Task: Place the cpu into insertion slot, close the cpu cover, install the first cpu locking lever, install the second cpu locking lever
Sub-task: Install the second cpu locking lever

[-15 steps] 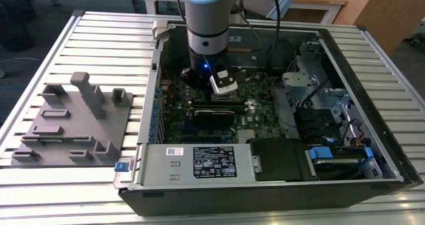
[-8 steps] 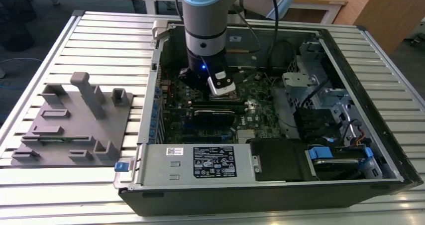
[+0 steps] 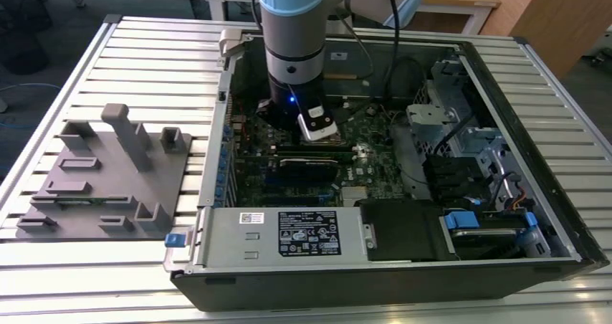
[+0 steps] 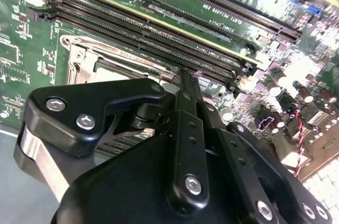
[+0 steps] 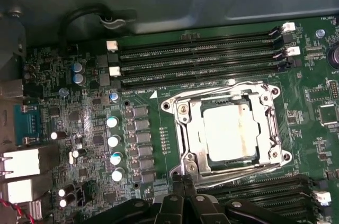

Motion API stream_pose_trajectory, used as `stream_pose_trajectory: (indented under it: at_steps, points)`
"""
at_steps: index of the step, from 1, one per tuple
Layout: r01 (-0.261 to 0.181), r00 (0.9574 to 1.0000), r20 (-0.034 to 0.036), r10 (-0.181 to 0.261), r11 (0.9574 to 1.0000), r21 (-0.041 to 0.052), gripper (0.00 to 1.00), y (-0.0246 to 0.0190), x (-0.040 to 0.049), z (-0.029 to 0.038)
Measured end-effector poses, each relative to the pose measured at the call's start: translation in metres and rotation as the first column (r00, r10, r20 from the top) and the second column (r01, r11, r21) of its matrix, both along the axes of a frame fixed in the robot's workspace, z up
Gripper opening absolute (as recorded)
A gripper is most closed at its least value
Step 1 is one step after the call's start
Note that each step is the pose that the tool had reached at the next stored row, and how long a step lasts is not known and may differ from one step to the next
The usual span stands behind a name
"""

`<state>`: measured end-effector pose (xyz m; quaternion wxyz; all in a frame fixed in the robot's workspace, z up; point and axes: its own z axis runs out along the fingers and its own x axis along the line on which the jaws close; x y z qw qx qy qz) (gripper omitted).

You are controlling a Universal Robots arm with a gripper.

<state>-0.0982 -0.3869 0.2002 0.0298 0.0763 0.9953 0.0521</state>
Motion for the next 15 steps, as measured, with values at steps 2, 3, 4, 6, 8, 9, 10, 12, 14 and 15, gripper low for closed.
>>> stream_pose_trajectory:
  at_steps: [2, 3, 4, 6, 8, 9, 10, 12, 14, 15]
  points:
    - [0.0, 1.0, 0.0001, 0.0, 0.9999, 0.0118, 0.1, -0.0003, 0.0, -0.0006]
    - [0.0, 1.0, 0.0002, 0.0, 0.9999, 0.0155, 0.1, -0.0004, 0.0, -0.0009]
    - [0.0, 1.0, 0.0002, 0.0, 0.9998, 0.0189, 0.1, -0.0006, 0.0, -0.0013]
    - [0.0, 1.0, 0.0, 0.0, 0.9997, 0.0238, 0.1, -0.0011, 0.0, -0.0018]
    - [0.0, 1.0, 0.0, 0.0, 0.9996, 0.0294, 0.1, -0.0018, 0.0, -0.0023]
    - [0.0, 1.0, 0.0001, 0.0, 0.9995, 0.0318, 0.1, -0.0021, 0.0, -0.0025]
    - [0.0, 1.0, 0.0001, 0.0, 0.9995, 0.0325, 0.1, -0.0026, -0.0001, -0.0027]
    - [0.0, 1.0, 0.0002, 0.0, 0.9994, 0.0333, 0.1, -0.0036, -0.0001, -0.0032]
    - [0.0, 1.0, 0.0, 0.0, 0.9994, 0.0337, 0.1, -0.0047, -0.0003, -0.0036]
    - [0.0, 1.0, -0.0001, 0.0, 0.9994, 0.034, 0.1, -0.0051, -0.0004, -0.0039]
